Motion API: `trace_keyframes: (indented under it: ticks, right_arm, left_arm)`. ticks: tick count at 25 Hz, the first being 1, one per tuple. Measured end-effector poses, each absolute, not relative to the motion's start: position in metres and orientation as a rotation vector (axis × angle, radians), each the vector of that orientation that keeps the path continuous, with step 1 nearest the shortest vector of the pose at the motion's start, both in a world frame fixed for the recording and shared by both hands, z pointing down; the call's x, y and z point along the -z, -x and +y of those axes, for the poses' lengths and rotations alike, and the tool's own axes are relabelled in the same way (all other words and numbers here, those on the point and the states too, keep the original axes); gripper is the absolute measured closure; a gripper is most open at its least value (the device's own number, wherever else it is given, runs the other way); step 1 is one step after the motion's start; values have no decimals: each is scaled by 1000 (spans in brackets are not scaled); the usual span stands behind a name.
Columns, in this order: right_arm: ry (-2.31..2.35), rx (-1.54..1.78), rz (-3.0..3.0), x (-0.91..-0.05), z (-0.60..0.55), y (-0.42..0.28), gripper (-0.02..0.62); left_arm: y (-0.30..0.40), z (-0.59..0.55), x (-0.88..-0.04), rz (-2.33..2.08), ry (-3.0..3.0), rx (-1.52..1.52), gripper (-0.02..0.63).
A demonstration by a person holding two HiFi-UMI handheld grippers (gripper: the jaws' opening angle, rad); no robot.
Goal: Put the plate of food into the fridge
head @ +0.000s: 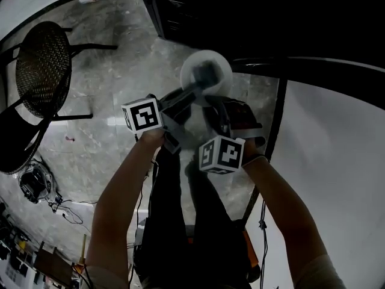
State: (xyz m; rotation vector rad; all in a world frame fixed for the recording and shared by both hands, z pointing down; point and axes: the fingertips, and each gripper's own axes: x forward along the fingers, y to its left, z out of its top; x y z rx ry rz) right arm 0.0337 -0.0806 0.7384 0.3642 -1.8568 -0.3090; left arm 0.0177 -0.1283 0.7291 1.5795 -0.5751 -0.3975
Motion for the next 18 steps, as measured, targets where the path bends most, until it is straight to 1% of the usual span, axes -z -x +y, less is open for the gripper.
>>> trace_keyframes:
  ticks: [18]
  right_arm:
    - [-382,333,-1784,-770,-96,-47,512]
  left_arm:
    - [-29,-143,-761,-589,-1565,373,552]
